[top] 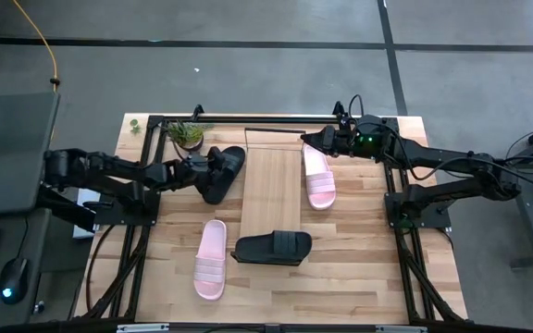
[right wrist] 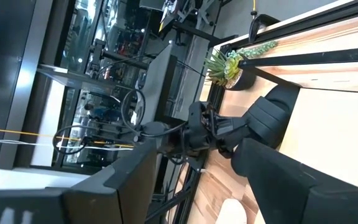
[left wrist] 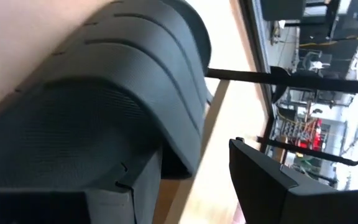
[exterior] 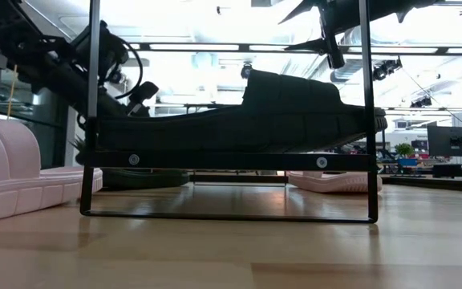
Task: Pick and place slides into the shelf
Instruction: Put the black slide on the shelf
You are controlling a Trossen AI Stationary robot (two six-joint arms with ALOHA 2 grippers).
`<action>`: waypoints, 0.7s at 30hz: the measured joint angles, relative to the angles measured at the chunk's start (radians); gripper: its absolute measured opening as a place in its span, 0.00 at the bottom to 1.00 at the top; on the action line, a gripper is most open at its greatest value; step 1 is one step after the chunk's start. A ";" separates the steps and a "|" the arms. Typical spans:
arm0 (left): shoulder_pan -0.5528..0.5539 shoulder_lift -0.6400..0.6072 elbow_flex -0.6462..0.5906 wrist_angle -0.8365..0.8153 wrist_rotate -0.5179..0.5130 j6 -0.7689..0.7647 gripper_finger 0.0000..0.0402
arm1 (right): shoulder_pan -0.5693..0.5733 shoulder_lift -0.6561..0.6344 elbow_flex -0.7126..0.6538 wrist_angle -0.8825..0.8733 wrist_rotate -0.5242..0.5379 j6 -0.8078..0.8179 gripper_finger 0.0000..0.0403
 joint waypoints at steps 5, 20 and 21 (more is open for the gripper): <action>0.040 0.030 0.000 0.005 0.030 -0.016 0.43 | 0.000 0.000 0.000 0.000 0.000 0.000 0.57; 0.135 0.031 0.000 0.024 0.055 0.015 0.43 | 0.000 0.000 0.000 0.000 0.000 0.009 0.57; 0.139 0.031 0.000 0.024 0.056 0.015 0.43 | 0.000 0.000 0.000 0.000 0.000 0.009 0.57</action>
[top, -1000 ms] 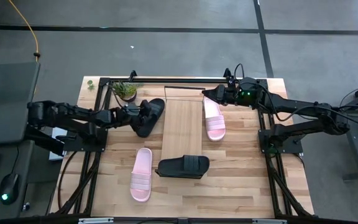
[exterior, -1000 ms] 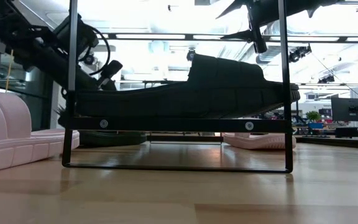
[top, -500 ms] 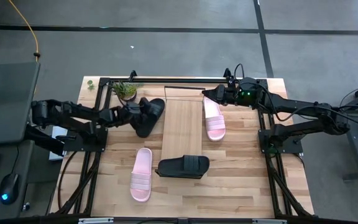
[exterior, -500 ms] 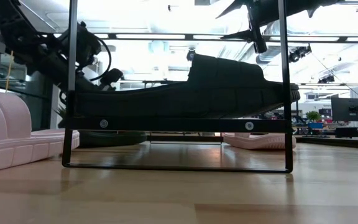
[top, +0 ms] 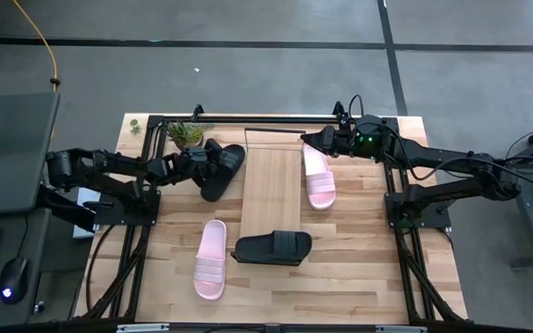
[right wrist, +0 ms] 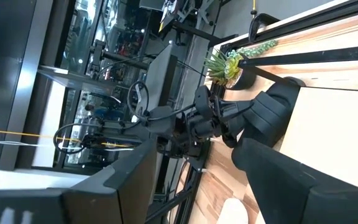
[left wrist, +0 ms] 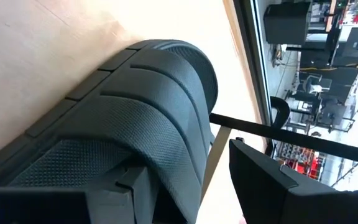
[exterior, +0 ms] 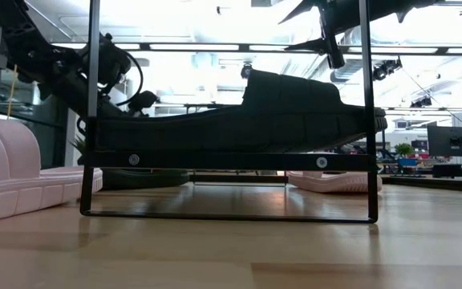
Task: Pick and place slides into the shelf
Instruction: Put the black slide on the shelf
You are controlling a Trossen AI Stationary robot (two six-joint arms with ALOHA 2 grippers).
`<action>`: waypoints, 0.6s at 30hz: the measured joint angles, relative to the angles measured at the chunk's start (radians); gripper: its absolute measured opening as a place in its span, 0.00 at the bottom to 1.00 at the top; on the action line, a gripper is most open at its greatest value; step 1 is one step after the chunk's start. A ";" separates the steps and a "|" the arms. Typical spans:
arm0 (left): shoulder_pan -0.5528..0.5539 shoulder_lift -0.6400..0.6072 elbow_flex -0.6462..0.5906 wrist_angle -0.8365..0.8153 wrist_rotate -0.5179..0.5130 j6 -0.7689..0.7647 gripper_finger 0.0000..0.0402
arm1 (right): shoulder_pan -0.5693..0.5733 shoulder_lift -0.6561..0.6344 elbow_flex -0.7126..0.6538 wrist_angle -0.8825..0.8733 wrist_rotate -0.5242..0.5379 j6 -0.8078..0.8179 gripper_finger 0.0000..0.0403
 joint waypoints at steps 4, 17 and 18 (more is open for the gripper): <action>0.000 0.000 0.000 0.000 -0.002 0.001 0.43 | 0.000 0.000 0.000 0.000 0.000 0.000 0.57; 0.000 0.000 0.000 0.000 -0.002 0.030 0.17 | 0.000 0.000 0.000 0.000 0.026 0.009 0.57; -0.001 0.000 0.000 0.001 -0.002 0.030 0.14 | 0.000 0.000 0.000 0.000 0.026 0.009 0.57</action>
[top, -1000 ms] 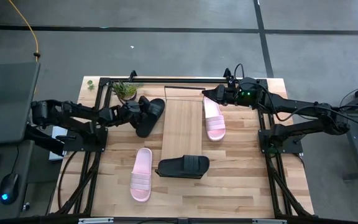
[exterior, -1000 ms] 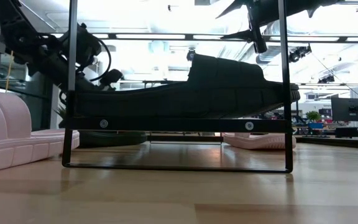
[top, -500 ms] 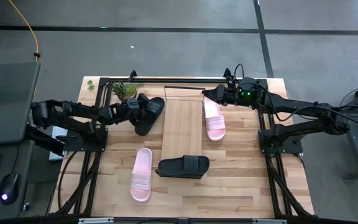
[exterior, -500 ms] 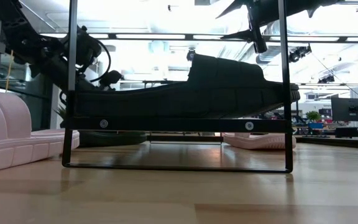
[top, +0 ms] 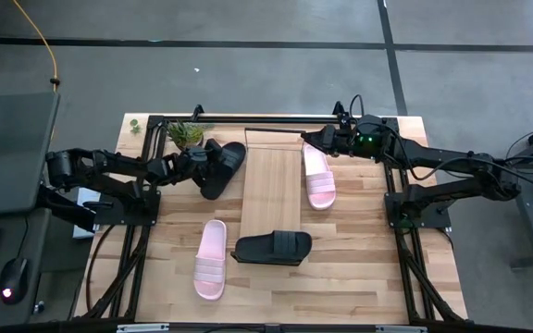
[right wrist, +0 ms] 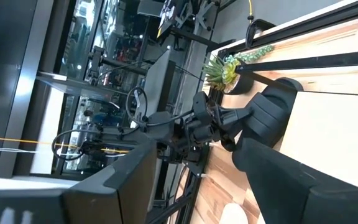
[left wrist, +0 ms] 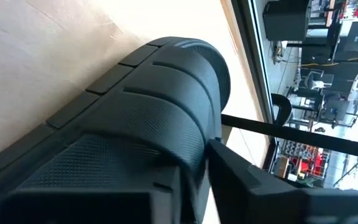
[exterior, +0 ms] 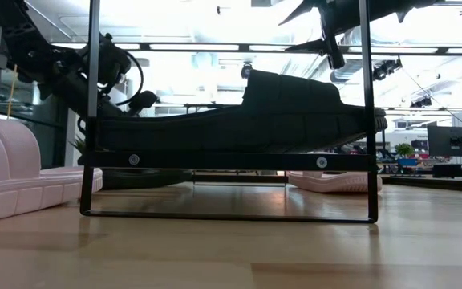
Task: Pick and place slides into the shelf
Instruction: Put the black slide on the shelf
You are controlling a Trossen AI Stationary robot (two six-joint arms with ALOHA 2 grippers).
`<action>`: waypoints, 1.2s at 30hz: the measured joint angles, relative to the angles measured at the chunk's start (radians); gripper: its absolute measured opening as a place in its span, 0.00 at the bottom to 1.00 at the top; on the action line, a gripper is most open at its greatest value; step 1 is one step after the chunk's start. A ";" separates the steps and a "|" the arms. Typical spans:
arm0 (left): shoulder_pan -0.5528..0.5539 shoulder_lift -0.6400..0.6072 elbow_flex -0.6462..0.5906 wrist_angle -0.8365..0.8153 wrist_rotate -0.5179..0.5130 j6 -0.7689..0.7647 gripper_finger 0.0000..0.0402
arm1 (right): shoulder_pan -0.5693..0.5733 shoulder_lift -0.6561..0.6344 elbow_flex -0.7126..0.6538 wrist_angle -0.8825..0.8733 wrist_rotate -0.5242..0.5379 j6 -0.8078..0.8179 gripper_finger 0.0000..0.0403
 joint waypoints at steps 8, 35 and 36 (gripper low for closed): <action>0.000 0.000 0.000 0.050 0.007 0.010 0.04 | 0.000 0.000 0.000 0.000 0.000 -0.001 0.57; 0.000 -0.004 0.000 0.161 0.048 0.043 0.01 | 0.021 0.000 0.000 0.000 -0.072 -0.009 0.57; 0.000 -0.004 0.000 0.162 0.048 0.043 0.01 | 0.024 0.000 0.000 0.000 -0.072 -0.009 0.57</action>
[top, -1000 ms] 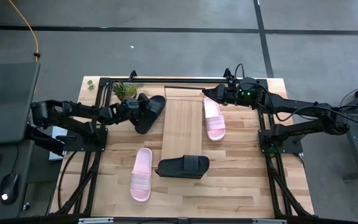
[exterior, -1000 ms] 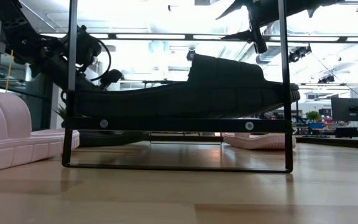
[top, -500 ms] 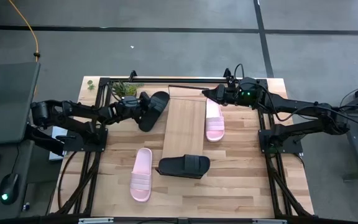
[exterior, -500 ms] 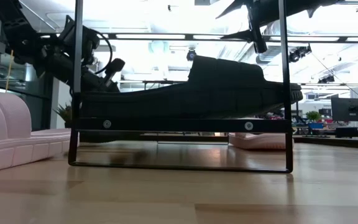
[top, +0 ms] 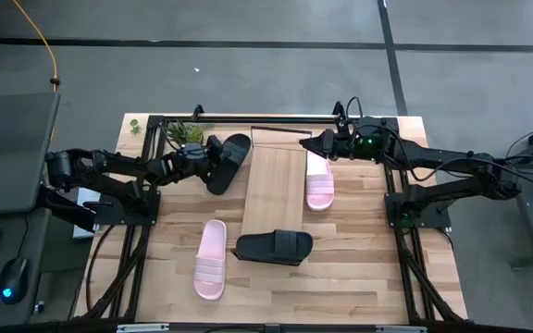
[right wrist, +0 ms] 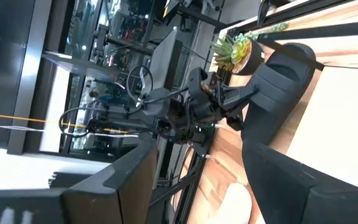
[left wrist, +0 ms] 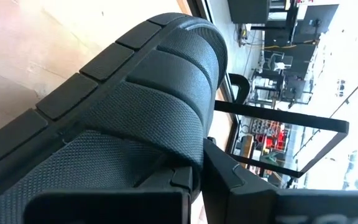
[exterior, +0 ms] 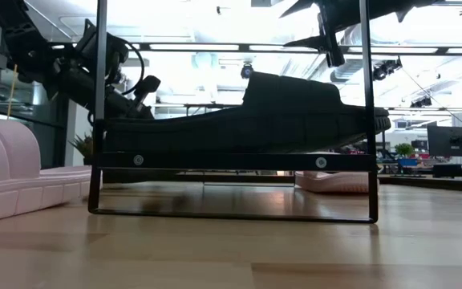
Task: Pick and place slides into the shelf
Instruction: Put the black slide on the shelf
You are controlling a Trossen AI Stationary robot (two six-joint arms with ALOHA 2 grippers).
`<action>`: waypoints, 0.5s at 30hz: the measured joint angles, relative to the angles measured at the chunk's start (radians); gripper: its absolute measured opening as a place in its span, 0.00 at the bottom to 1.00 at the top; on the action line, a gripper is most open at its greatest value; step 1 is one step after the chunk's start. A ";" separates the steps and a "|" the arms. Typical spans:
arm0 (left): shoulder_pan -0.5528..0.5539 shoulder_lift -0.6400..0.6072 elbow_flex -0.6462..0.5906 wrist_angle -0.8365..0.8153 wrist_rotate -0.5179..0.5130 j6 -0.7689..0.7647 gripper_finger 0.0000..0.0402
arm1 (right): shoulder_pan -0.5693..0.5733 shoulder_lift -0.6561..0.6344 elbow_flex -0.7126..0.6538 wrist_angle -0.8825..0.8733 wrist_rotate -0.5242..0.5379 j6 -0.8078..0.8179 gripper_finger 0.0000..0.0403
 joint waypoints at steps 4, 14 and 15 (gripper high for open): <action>0.000 0.000 0.000 0.022 -0.007 0.000 0.01 | 0.001 0.000 0.000 0.000 -0.001 0.000 0.57; 0.000 -0.032 0.000 0.183 -0.048 0.050 0.01 | -0.007 0.000 0.000 0.004 -0.002 0.000 0.57; 0.000 -0.044 0.000 0.180 -0.048 0.054 0.01 | -0.007 0.000 0.000 0.007 -0.003 0.000 0.57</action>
